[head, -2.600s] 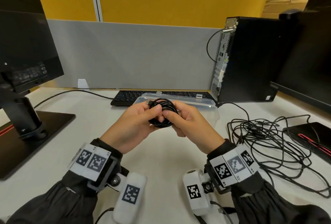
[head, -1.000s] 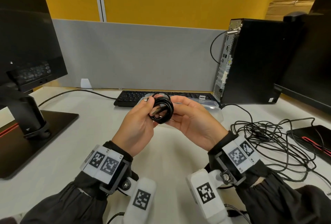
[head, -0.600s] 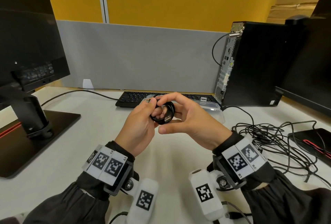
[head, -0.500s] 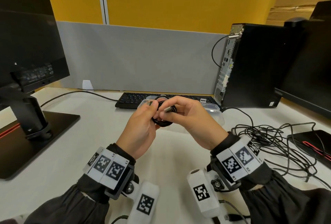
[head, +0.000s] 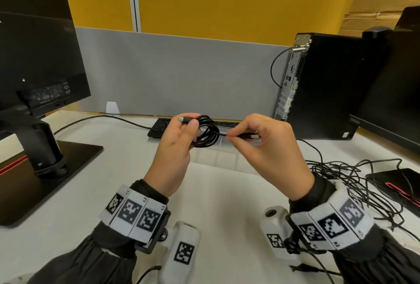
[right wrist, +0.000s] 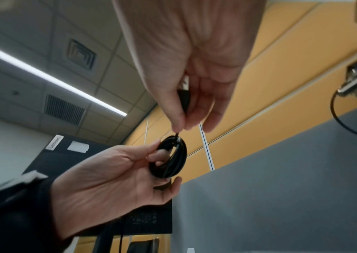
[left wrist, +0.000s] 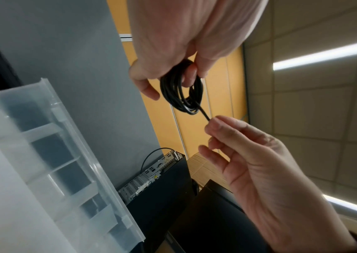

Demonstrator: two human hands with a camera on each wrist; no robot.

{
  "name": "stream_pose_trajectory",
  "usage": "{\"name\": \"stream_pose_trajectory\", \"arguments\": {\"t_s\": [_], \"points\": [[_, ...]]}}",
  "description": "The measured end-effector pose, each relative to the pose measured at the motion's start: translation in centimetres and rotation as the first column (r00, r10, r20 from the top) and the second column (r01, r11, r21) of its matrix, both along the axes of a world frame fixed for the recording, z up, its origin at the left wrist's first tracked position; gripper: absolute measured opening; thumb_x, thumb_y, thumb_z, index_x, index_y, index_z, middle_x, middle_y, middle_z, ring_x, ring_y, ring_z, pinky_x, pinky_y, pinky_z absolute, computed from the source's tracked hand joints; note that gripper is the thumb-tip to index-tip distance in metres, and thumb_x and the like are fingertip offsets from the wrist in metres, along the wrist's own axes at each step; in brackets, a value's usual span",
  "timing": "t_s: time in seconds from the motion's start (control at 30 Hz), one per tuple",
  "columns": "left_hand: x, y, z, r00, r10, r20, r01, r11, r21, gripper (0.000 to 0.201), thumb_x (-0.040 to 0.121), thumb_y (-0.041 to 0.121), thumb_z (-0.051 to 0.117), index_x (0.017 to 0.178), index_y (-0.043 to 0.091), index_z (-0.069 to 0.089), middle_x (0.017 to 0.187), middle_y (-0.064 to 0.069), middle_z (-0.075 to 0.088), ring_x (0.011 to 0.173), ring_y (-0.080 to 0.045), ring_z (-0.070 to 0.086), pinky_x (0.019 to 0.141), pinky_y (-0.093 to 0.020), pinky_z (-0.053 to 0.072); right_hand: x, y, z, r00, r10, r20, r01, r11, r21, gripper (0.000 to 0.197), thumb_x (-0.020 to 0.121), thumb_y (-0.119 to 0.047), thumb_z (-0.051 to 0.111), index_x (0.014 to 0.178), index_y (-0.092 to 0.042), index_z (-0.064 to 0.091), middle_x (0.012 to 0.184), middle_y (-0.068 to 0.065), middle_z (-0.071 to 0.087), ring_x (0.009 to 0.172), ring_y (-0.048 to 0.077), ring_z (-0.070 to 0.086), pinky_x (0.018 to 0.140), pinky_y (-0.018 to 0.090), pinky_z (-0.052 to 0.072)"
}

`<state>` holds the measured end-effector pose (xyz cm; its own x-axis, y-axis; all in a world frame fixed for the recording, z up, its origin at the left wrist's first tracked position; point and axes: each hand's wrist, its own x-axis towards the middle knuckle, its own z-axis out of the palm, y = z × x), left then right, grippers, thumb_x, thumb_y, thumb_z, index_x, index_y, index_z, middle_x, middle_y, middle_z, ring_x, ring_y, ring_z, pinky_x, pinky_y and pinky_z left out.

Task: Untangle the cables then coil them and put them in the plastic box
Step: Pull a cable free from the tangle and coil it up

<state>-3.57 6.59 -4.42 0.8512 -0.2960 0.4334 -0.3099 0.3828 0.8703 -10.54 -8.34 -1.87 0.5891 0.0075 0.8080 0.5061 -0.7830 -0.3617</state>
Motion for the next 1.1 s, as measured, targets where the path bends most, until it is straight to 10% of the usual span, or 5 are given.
{"name": "stream_pose_trajectory", "arguments": {"t_s": [0.37, 0.63, 0.87, 1.0, 1.1], "points": [[0.1, 0.0, -0.3, 0.997, 0.013, 0.075, -0.012, 1.000, -0.015, 0.014, 0.097, 0.011, 0.042, 0.104, 0.017, 0.052, 0.090, 0.005, 0.062, 0.080, -0.001, 0.058, 0.079, -0.018, 0.048, 0.1, 2.3, 0.7, 0.918, -0.394, -0.050, 0.282, 0.735, -0.617, 0.036, 0.082, 0.002, 0.029, 0.096, -0.015, 0.057, 0.079, -0.001, 0.058, 0.068, 0.025, 0.052, 0.063, 0.031, 0.027], [0.2, -0.3, -0.4, 0.998, -0.038, 0.058, 0.035, 0.998, 0.058, 0.011, 0.096, 0.015, 0.043, 0.102, 0.016, 0.052, 0.097, -0.003, 0.060, 0.088, -0.006, 0.059, 0.081, -0.018, 0.047, 0.3, 0.0, 1.5, 0.927, -0.104, -0.359, -0.003, 0.958, -0.285, 0.020, 0.097, -0.030, 0.045, 0.096, -0.022, 0.063, 0.052, -0.018, 0.048, 0.056, -0.001, 0.046, 0.054, 0.017, 0.032], [-0.2, -0.1, 0.5, 0.940, -0.330, -0.089, 0.309, 0.932, -0.190, 0.041, 0.090, 0.023, 0.044, 0.119, -0.006, 0.046, 0.066, 0.006, 0.039, 0.060, -0.007, 0.032, 0.070, -0.024, 0.031, 2.2, -3.1, 1.0, 0.956, -0.208, 0.207, 0.277, 0.872, -0.403, 0.030, 0.094, -0.038, 0.045, 0.093, -0.024, 0.071, 0.095, 0.001, 0.053, 0.086, 0.014, 0.034, 0.073, 0.030, 0.023], [-0.4, -0.2, 0.5, 0.915, -0.372, -0.155, 0.317, 0.901, -0.296, 0.023, 0.095, 0.020, 0.043, 0.105, 0.001, 0.050, 0.066, 0.005, 0.037, 0.059, -0.007, 0.032, 0.073, -0.026, 0.031, 3.7, -1.9, -0.1, 1.000, 0.008, -0.001, -0.008, 0.994, -0.105, 0.020, 0.093, -0.020, 0.052, 0.095, -0.013, 0.071, 0.081, 0.000, 0.051, 0.074, 0.001, 0.047, 0.072, 0.011, 0.038], [-0.4, -0.3, 0.4, 0.913, -0.379, -0.154, 0.315, 0.892, -0.325, 0.024, 0.096, 0.019, 0.036, 0.100, 0.004, 0.054, 0.073, -0.003, 0.040, 0.062, -0.009, 0.035, 0.086, -0.030, 0.042, 3.5, -0.3, 0.1, 0.959, 0.235, -0.161, -0.180, 0.937, 0.298, 0.018, 0.094, -0.006, 0.050, 0.091, -0.013, 0.067, 0.083, 0.007, 0.062, 0.074, 0.012, 0.062, 0.073, 0.023, 0.054]]}}
